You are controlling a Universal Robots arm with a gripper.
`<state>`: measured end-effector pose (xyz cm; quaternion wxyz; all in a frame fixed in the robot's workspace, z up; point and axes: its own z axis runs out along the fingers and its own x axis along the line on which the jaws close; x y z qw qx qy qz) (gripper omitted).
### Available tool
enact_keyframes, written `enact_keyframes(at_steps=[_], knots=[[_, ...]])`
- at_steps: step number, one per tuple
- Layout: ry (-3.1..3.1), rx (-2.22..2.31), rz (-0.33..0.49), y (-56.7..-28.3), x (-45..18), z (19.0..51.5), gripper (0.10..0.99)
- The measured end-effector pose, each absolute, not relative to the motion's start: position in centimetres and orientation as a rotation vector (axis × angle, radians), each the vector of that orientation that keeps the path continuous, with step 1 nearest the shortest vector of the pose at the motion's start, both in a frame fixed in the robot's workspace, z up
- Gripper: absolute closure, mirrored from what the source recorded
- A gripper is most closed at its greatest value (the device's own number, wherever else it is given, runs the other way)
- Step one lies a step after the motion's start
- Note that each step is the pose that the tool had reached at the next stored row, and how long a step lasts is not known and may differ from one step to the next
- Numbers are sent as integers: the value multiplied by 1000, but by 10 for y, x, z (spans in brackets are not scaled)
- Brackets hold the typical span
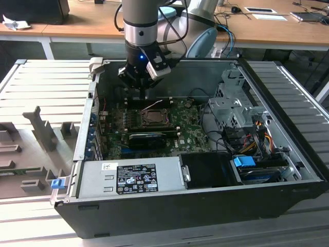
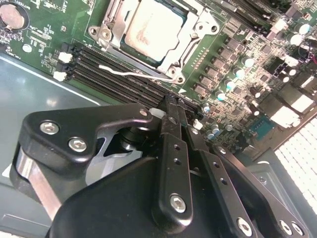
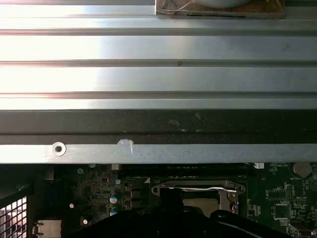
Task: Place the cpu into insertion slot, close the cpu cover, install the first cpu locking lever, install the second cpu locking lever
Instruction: 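Install the first cpu locking lever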
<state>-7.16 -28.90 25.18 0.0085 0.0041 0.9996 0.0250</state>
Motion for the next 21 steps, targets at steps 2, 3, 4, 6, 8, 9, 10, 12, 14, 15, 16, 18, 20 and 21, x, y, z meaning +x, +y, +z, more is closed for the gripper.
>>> enact_keyframes(at_steps=[2,3,4,6,8,9,10,12,14,15,16,18,20,21], knots=[[3122,12,91,-290,-71,250,980],[3118,6,91,-290,-71,249,980],[3116,-2,91,-290,-71,248,980],[3115,-12,89,-290,-69,245,980],[3115,-12,88,-290,-67,243,980],[3115,-13,88,-290,-66,241,980],[3115,-16,88,-290,-66,240,980],[3115,-45,88,-290,-66,239,980],[3114,-101,89,-290,-66,238,980],[3114,-108,89,-290,-66,237,980],[3114,-109,89,-290,-66,237,980],[3114,-110,89,-290,-65,236,980],[3114,-110,89,-290,-63,234,980],[3114,-110,89,-290,-62,233,980]])
